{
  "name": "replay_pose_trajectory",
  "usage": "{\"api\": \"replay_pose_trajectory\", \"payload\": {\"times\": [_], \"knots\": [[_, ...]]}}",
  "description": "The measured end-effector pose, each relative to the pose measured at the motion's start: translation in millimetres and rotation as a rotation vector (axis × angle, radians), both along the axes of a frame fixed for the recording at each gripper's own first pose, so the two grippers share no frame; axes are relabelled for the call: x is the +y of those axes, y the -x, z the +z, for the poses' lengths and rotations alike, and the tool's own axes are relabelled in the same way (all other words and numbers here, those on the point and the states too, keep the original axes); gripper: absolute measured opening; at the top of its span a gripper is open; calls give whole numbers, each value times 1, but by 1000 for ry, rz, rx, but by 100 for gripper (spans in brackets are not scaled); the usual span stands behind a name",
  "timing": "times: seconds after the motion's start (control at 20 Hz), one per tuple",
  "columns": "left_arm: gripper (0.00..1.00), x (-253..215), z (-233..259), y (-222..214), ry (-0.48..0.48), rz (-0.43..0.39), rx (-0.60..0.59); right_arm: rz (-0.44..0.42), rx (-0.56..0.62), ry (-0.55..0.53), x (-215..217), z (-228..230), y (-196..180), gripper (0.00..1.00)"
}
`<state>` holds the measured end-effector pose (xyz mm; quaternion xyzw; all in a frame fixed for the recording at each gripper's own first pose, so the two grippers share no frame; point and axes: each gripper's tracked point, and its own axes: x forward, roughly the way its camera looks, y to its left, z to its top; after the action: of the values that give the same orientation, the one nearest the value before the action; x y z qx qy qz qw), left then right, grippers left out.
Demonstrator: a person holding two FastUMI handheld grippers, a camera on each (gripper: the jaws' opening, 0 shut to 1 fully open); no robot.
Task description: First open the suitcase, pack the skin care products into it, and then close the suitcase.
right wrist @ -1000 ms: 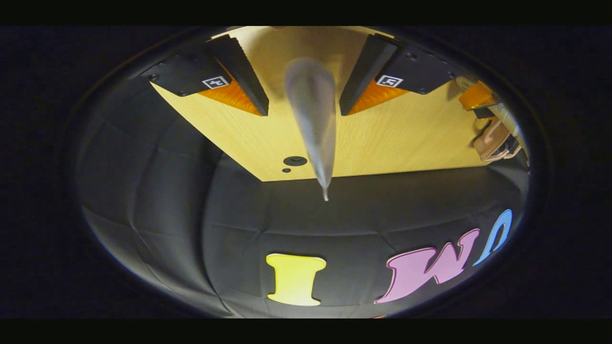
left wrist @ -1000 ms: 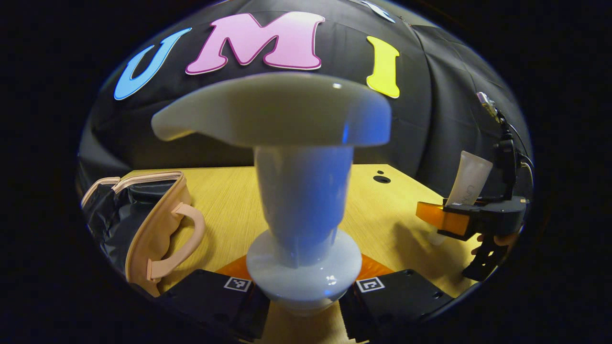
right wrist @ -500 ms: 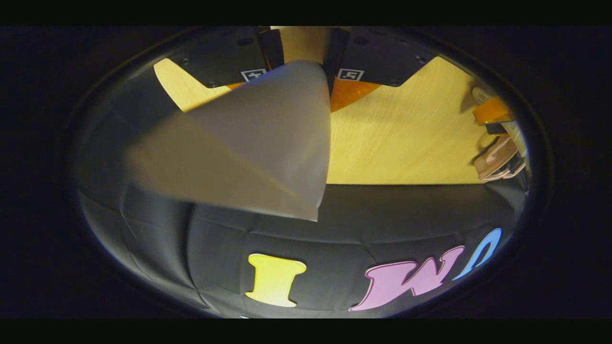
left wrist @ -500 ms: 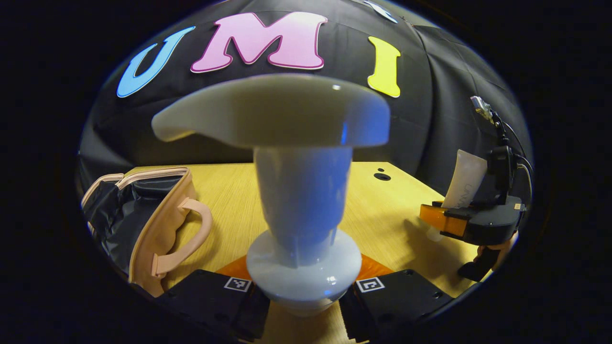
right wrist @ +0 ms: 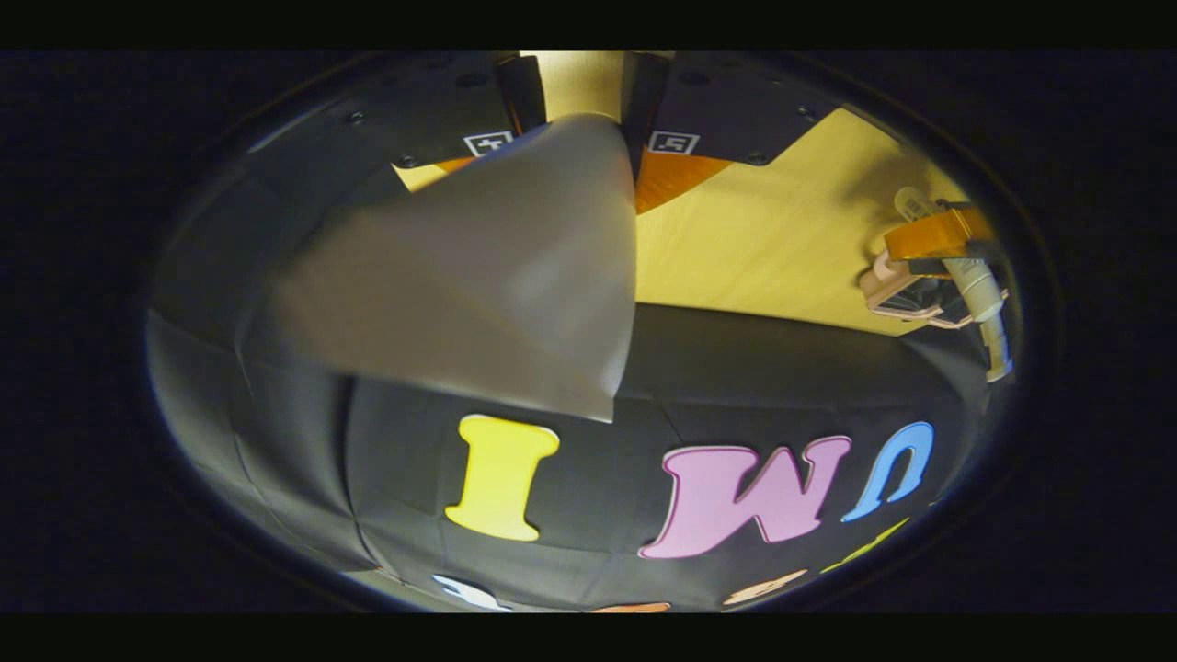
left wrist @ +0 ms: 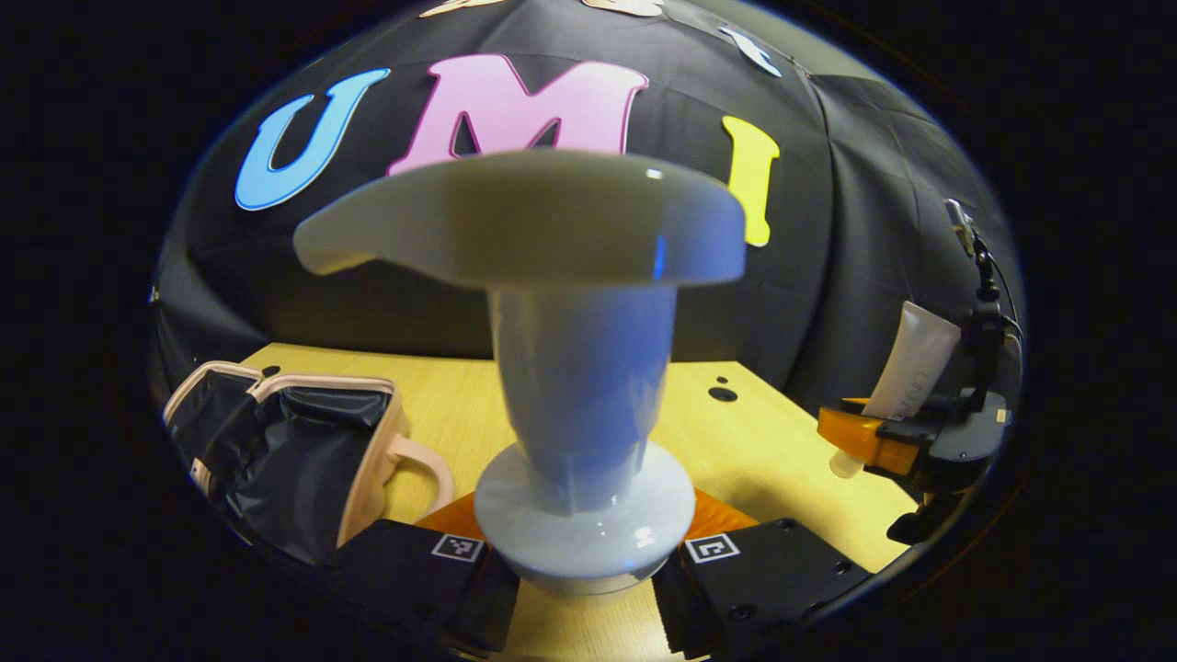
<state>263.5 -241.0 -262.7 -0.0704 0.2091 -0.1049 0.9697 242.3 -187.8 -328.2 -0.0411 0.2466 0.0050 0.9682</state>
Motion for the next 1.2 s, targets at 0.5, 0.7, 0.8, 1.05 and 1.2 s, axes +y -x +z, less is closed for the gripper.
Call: {"api": "replay_pose_trajectory", "payload": {"times": [0.5,0.7,0.8,1.05,1.2], "knots": [[64,76,69,16,61,36,-23,145,-62,-57,102,93,30,30],[64,137,91,20,36,65,-11,197,-89,-93,163,123,38,31],[64,173,87,21,14,80,7,229,-101,-116,199,133,40,31],[64,255,32,8,7,81,148,299,-106,-153,290,140,54,31],[64,273,-17,-9,31,68,270,323,-108,-157,332,140,63,30]]}}
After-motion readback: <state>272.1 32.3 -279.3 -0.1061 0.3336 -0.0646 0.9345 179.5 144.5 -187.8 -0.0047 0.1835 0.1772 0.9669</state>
